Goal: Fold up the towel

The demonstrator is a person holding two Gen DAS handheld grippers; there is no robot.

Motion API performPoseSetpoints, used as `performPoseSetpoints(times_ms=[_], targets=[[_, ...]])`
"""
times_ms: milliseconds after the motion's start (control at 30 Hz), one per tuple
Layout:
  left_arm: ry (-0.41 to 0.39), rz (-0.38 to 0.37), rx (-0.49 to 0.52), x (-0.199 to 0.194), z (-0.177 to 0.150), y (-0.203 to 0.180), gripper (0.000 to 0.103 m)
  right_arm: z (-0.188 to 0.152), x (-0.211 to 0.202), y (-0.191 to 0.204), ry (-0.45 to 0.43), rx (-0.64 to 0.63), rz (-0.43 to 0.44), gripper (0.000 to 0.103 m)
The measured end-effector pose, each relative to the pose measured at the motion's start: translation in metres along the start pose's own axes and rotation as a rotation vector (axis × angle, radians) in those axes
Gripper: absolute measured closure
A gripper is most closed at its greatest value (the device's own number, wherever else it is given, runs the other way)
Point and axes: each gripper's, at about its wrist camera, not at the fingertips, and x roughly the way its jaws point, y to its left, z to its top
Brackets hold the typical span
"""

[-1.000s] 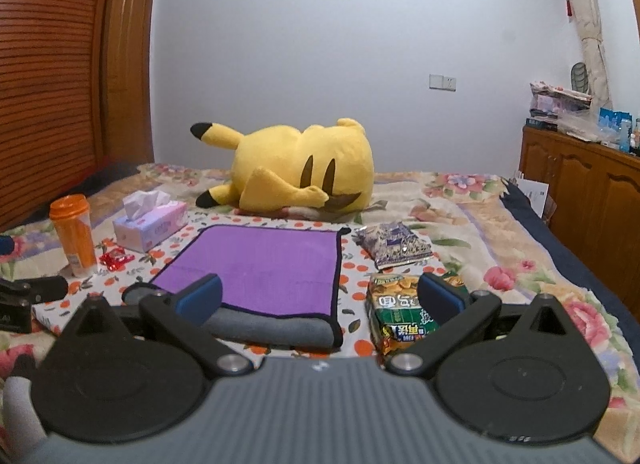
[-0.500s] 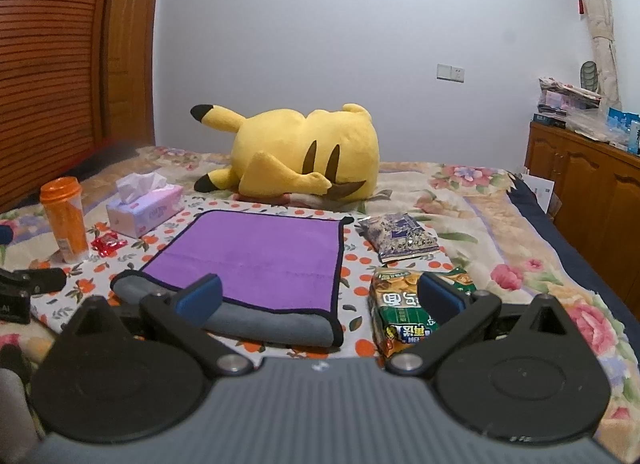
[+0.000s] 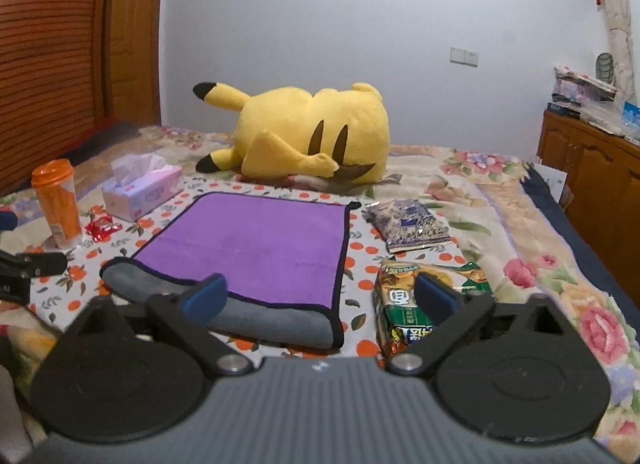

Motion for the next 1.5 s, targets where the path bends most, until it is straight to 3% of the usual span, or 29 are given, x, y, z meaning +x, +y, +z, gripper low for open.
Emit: performPoseSetpoints(times_ms=[1200, 1500], targets=[[0.116, -0.069, 0.005, 0.107, 0.012, 0.026, 0.0, 0.0, 0.095, -0.016, 0.218, 0.002, 0.125, 0.017], [0.173, -0.116, -0.012, 0.13, 0.009, 0.03, 0.009, -0.008, 0.11, -0.014, 0.288, -0.009, 0.145, 0.017]])
